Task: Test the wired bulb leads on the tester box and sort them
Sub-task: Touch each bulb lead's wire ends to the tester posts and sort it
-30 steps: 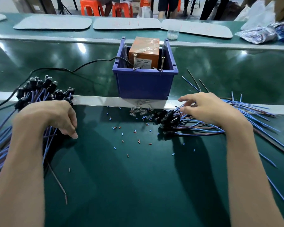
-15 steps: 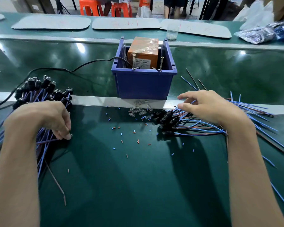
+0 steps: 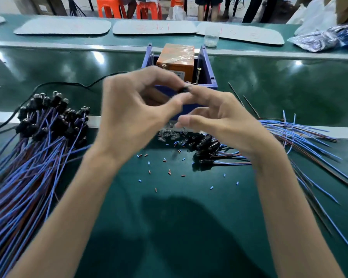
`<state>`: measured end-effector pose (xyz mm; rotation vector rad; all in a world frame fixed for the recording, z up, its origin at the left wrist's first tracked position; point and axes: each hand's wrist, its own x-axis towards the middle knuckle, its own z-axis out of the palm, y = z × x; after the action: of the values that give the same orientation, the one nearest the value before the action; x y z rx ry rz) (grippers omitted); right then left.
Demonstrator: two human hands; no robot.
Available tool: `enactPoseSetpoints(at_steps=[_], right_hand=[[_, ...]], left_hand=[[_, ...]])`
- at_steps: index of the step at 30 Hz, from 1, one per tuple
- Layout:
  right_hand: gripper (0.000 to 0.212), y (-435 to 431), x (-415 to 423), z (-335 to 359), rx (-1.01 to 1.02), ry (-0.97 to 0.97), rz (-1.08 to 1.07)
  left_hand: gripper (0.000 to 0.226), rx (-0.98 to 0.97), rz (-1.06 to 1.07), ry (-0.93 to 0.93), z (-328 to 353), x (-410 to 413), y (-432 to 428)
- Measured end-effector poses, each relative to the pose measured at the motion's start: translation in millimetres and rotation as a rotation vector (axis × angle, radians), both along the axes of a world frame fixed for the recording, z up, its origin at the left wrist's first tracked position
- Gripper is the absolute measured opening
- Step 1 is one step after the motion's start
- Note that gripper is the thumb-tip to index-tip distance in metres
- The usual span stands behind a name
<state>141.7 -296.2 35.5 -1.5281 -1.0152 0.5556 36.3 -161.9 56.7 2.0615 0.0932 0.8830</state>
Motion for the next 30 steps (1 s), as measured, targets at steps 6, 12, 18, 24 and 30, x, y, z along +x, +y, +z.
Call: enactPoseSetpoints(at_steps=[6,12,18,24,30], right_hand=[[0.019,10,-7,-2,0.171,0.108,-0.063],[0.022,-1,6,5,0.371,0.194,-0.251],[0.026,-12,9,7,0.357,0.094,-0.1],[0.032,-14,13,5,0.321,0.097,-0.063],[0.031,-17,20,8,0.451,0.415,-0.137]], left_hand=[[0.006,-0.325,-0.111,-0.07,-8,9,-18],[0.056,-1.124,-0.388,0.304,-9,15,-17],[0.068,-1.766,-0.285,0.296,-13,24,-7],[0.046,-1.946,0.008,-0.153,-9,20,12],[0.04,-1.934,0.079,-0.568,0,15,19]])
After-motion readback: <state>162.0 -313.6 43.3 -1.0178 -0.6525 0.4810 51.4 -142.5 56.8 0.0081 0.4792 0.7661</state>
